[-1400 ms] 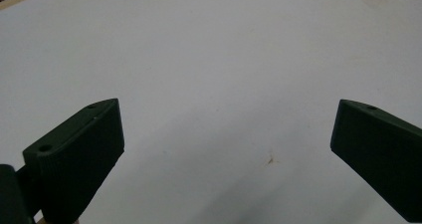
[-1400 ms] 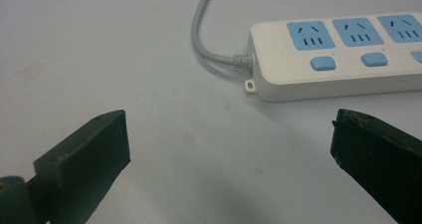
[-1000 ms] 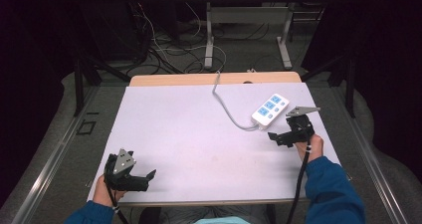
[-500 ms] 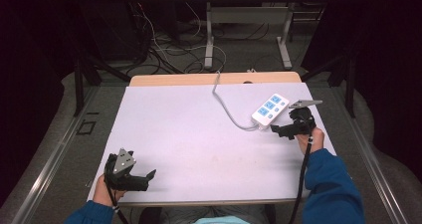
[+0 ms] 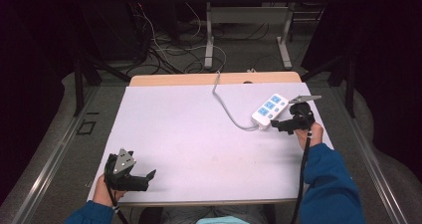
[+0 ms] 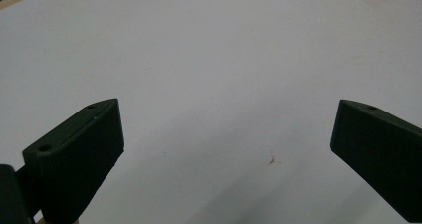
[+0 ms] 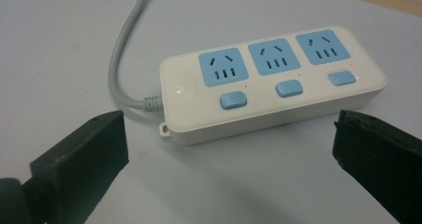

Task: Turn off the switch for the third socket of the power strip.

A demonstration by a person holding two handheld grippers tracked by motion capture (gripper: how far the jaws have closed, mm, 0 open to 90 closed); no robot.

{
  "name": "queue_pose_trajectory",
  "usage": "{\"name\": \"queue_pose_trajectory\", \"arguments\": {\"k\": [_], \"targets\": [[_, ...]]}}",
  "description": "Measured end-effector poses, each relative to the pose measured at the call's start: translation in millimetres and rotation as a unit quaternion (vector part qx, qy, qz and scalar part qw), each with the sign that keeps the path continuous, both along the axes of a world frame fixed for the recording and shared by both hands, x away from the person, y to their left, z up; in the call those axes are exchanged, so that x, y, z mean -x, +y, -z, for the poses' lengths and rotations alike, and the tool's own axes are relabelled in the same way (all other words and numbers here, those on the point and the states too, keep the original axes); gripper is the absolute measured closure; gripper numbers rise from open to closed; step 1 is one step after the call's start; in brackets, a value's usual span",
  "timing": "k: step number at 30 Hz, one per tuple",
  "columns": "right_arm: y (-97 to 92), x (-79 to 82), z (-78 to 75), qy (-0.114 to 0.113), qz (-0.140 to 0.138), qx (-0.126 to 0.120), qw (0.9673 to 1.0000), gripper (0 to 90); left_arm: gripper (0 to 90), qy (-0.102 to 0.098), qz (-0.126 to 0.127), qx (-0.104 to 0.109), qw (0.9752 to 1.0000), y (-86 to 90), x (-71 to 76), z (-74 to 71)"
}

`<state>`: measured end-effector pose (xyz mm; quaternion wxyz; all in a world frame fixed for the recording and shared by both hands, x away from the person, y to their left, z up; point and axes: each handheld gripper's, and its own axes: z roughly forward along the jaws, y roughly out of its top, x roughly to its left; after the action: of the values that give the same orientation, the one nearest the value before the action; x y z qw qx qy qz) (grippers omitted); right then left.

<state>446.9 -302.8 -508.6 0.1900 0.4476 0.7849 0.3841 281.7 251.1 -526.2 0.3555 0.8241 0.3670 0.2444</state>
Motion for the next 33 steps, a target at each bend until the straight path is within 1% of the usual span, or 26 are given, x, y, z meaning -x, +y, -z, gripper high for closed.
{"name": "queue_pose_trajectory", "arguments": {"k": [1, 3, 4, 6, 7, 9, 12, 13, 14, 15, 16, 17, 19, 21, 22, 23, 24, 25, 26, 28, 29, 30, 31, 32, 33], "targets": [[-0.5, -0.8, -0.6, 0.002, 0.004, -0.002, 1.0, 0.5, 0.3, 0.0, -0.001, 0.0, 1.0, 0.0, 0.0, 0.1], [-1.9, -2.8, -0.8, -0.001, -0.001, 0.0, 1.0, 0.2, 0.3, 0.0, 0.0, 0.0, 1.0, 0.1, 0.1, 0.2], [-2.1, -3.6, -1.8, -0.001, 0.005, -0.001, 1.0, 0.0, 0.3, 0.001, 0.0, 0.0, 1.0, 0.2, 0.3, 0.1], [-4.7, -8.0, -2.9, -0.009, 0.007, -0.001, 0.9999, 0.0, 0.3, 0.0, 0.0, 0.0, 1.0, 0.2, 0.4, -0.1], [-5.0, -9.2, -3.0, -0.005, 0.009, -0.004, 0.9999, 0.0, 0.3, 0.0, 0.002, -0.003, 1.0, 0.3, 0.4, -0.3], [-5.9, -12.9, -2.3, -0.006, 0.011, -0.01, 0.9999, 0.0, 0.3, -0.001, 0.0, -0.003, 1.0, -0.2, 0.3, -0.2], [-6.5, -16.1, -2.0, -0.007, 0.014, -0.01, 0.9998, 0.0, 0.3, -0.001, 0.0, -0.002, 1.0, -0.5, -0.1, 0.0], [-7.8, -19.5, -1.8, -0.005, 0.019, -0.011, 0.9997, 0.0, 0.3, 0.001, 0.0, -0.003, 1.0, -0.3, -0.3, -0.2], [-7.8, -19.5, -1.8, -0.005, 0.019, -0.011, 0.9997, 0.0, 0.3, 0.007, 0.0, 0.002, 1.0, -1.0, -0.1, 0.5], [-9.1, -22.3, -1.6, -0.009, 0.025, -0.015, 0.9995, 0.0, 0.3, 0.006, 0.0, 0.001, 1.0, -0.8, -0.3, 0.4], [-10.5, -23.6, -1.5, -0.009, 0.026, -0.012, 0.9995, 0.0, 0.3, 0.005, 0.0, 0.002, 1.0, -1.0, -0.2, 0.6], [-11.3, -25.0, -1.1, -0.01, 0.026, -0.016, 0.9995, 0.5, 0.3, 0.005, 0.0, 0.002, 1.0, -1.0, -0.2, 0.6], [-11.2, -26.0, -0.9, -0.009, 0.028, -0.016, 0.9994, 1.8, 0.3, 0.007, -0.001, 0.003, 1.0, -1.2, 0.1, 0.5], [-12.2, -28.7, -0.7, -0.006, 0.025, -0.02, 0.9995, 5.1, 0.3, 0.006, 0.0, 0.001, 1.0, -1.0, -0.3, 0.4], [-12.9, -29.5, -1.4, -0.009, 0.028, -0.022, 0.9993, 8.8, 0.3, 0.0, -0.001, -0.002, 1.0, -1.0, -0.6, 0.7], [-13.6, -30.1, -2.3, -0.009, 0.031, -0.028, 0.9991, 14.9, 0.3, 0.001, -0.001, -0.001, 1.0, -1.2, -0.6, 0.7], [-15.4, -30.9, -3.1, -0.015, 0.029, -0.029, 0.999, 17.2, 0.3, 0.001, -0.001, -0.002, 1.0, -1.2, -0.7, 0.7], [-16.7, -33.2, -3.9, -0.016, 0.032, -0.037, 0.9987, 26.2, 0.3, 0.001, 0.0, -0.002, 1.0, -1.2, -0.6, 0.8], [-16.7, -33.2, -3.9, -0.016, 0.032, -0.037, 0.9987, 26.2, 0.3, 0.002, 0.0, -0.002, 1.0, -1.0, -0.5, 0.8], [-17.0, -33.6, -4.4, -0.019, 0.044, -0.042, 0.998, 34.3, 0.3, 0.004, 0.0, -0.003, 1.0, -0.4, 0.0, 0.5], [-16.5, -35.3, -4.8, -0.021, 0.05, -0.042, 0.9977, 44.1, 0.3, 0.007, -0.002, 0.002, 1.0, -0.7, 0.5, 0.8], [-16.1, -36.2, -4.5, -0.023, 0.051, -0.042, 0.9975, 49.3, 0.3, 0.001, -0.003, -0.002, 1.0, -0.3, 0.3, 0.8], [-15.9, -36.6, -4.9, -0.024, 0.056, -0.036, 0.9975, 54.9, 0.3, 0.001, -0.003, -0.002, 1.0, -0.2, 0.4, 0.5], [-15.1, -37.4, -4.4, -0.026, 0.055, -0.038, 0.9974, 60.8, 0.4, 0.0, -0.002, -0.002, 1.0, -0.2, 0.2, 0.4], [-14.4, -38.3, -3.9, -0.027, 0.06, -0.032, 0.9973, 67.2, 0.4, 0.002, -0.003, 0.001, 1.0, -0.6, 0.3, 0.8]]}}
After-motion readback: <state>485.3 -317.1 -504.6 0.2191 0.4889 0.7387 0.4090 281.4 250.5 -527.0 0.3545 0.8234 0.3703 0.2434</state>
